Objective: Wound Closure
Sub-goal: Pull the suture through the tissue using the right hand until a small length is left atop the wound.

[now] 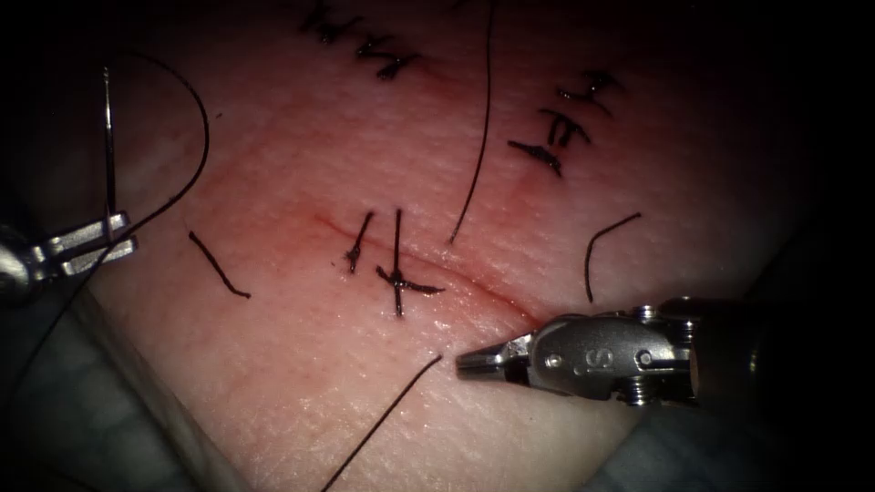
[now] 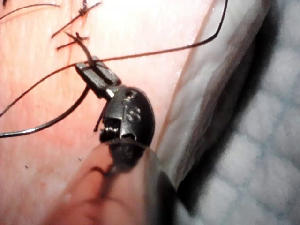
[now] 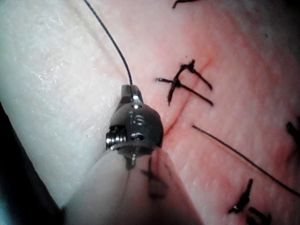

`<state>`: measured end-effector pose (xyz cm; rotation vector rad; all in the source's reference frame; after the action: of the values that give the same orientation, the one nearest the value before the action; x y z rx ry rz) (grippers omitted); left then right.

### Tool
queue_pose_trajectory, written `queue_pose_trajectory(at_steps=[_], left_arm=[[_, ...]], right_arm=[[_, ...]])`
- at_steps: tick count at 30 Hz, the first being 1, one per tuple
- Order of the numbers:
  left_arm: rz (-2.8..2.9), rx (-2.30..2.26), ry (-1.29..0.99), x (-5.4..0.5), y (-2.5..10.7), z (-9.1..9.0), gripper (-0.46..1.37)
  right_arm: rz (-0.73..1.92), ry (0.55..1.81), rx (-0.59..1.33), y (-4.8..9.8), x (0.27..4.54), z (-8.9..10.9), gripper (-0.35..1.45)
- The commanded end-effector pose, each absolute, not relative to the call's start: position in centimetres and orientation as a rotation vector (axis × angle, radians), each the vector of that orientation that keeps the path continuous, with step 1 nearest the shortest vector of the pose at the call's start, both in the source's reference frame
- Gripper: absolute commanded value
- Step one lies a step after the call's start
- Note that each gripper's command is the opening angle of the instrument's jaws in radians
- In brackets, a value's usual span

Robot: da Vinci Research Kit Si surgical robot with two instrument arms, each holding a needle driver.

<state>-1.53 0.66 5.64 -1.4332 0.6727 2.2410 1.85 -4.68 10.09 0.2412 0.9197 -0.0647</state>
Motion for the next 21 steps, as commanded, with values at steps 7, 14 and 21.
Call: queue_pose_trajectory(at_steps=[7, 14, 21], left_arm=[[2.247, -1.437, 0.661, -1.53, 0.65, 5.60, -0.35], [2.247, -1.436, 0.662, -1.54, 0.65, 5.60, -0.35], [2.247, -1.440, 0.661, -1.55, 0.65, 5.61, -0.35]], right_arm=[[-0.054, 0.934, 0.235, -4.67, 1.84, 10.05, -0.20], [0.003, 0.972, 0.233, -4.67, 1.86, 10.08, 1.17], [0.013, 0.977, 0.223, -4.68, 1.93, 10.20, 1.27]])
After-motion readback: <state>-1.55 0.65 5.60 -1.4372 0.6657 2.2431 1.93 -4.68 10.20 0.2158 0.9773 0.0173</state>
